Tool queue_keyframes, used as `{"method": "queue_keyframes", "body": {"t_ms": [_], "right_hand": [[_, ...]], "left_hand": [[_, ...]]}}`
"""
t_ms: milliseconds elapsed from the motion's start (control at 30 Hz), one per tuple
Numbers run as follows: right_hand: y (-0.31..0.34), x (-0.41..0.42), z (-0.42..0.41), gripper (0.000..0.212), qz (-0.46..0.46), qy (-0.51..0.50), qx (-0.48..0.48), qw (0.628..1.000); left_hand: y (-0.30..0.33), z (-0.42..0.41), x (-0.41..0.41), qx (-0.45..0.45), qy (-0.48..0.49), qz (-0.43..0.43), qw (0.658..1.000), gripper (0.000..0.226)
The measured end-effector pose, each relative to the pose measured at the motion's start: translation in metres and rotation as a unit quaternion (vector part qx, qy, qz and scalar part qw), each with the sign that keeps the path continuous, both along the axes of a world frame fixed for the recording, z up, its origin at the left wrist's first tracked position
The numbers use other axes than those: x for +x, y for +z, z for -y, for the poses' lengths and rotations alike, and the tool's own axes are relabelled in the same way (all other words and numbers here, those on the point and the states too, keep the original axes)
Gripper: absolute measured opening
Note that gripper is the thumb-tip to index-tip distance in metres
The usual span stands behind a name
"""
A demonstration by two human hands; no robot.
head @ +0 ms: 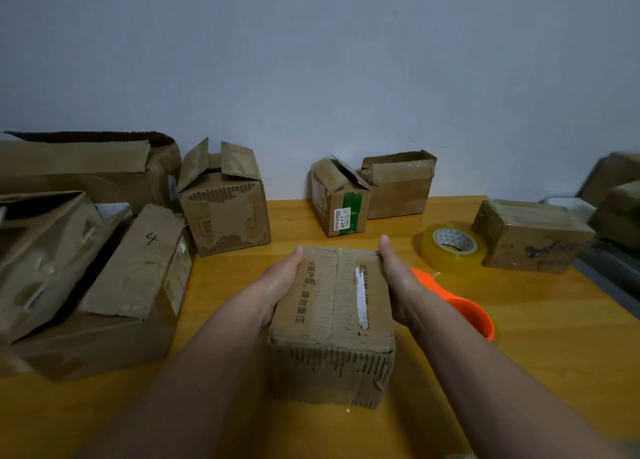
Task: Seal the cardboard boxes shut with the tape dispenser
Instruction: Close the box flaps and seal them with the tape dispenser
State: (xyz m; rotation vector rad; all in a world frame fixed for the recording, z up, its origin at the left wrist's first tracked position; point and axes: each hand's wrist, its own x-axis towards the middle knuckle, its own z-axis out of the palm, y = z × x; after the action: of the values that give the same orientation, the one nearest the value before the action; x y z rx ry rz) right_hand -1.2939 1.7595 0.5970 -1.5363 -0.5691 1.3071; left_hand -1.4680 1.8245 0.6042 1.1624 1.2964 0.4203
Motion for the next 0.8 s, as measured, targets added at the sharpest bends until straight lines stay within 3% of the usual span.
{"method": "queue_keyframes", "body": {"t_ms": [67,100,167,267,300,367,433,533,600,700,800], "right_hand": [[0.006,0.002,0.001,0.054,0.131,-0.011,0.007,0.991],[0.010,0.003,0.000,0.052,0.251,-0.029,0.037,0.967],[0.019,0.000,-0.001,0.053,0.477,0.033,0.128,0.869],[0.011,-0.014,-0.001,0.055,0.621,0.232,0.084,0.744],[0.007,-0.016,-0.002,0.057,0.644,0.249,0.057,0.721],[0.008,-0.018,-0.004,0.056,0.661,0.241,0.040,0.709],[0.015,-0.016,-0.002,0.055,0.629,0.239,0.055,0.737],[0.017,-0.007,0.014,0.058,0.490,0.120,0.116,0.856],[0.015,-0.006,0.027,0.069,0.367,0.049,0.124,0.921],[0.004,-0.014,0.032,0.072,0.270,0.060,0.097,0.956],[0.008,-0.015,0.027,0.065,0.237,0.048,0.100,0.965]], "left_hand": [[-0.001,0.000,-0.005,0.126,-0.006,-0.101,0.987,0.067],[0.002,-0.001,-0.006,0.228,-0.018,-0.143,0.963,0.069],[0.011,-0.002,-0.004,0.396,-0.103,-0.169,0.897,0.066],[0.010,-0.002,0.010,0.403,-0.276,-0.306,0.817,0.066],[0.008,-0.001,0.015,0.381,-0.284,-0.347,0.809,0.067],[0.009,0.004,0.023,0.357,-0.251,-0.382,0.815,0.067],[0.015,0.010,0.025,0.331,-0.206,-0.344,0.854,0.067],[0.016,0.016,0.008,0.255,-0.125,-0.192,0.939,0.068],[0.011,0.023,-0.005,0.221,-0.085,-0.084,0.968,0.070],[0.004,0.034,-0.005,0.185,-0.040,0.003,0.982,0.065],[0.003,0.040,0.004,0.185,-0.004,0.014,0.983,0.063]]}}
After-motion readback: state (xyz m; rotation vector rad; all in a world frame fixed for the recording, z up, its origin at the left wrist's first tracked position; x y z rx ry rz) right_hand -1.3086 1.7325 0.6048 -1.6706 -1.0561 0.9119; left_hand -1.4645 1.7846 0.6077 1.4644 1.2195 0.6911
